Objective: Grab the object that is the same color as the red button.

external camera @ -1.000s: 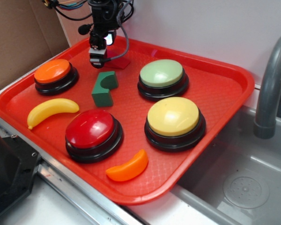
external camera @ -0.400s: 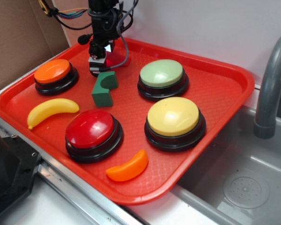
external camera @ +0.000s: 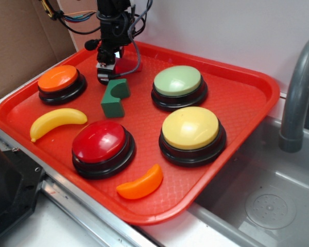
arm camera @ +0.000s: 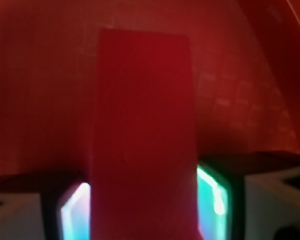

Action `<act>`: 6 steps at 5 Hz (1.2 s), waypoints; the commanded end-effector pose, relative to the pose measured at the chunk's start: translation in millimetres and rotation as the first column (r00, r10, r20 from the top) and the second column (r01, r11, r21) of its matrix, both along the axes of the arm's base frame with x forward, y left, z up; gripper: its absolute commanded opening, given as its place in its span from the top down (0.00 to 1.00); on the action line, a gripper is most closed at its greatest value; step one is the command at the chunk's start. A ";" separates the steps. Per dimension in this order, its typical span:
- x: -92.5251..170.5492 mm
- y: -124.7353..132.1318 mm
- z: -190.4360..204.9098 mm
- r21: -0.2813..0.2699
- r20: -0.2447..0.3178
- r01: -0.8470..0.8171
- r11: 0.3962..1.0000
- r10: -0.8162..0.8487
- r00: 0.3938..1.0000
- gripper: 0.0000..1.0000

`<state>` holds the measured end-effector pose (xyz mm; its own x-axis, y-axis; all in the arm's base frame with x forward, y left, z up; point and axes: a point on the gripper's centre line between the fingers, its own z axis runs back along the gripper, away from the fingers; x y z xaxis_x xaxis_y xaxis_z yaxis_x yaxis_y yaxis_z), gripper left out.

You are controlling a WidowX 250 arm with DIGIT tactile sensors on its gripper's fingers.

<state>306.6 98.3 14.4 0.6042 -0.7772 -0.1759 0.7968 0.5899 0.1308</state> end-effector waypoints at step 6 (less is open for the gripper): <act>-72.7 -66.0 198.8 -0.142 0.043 -0.890 0.432 0.901 0.431 1.00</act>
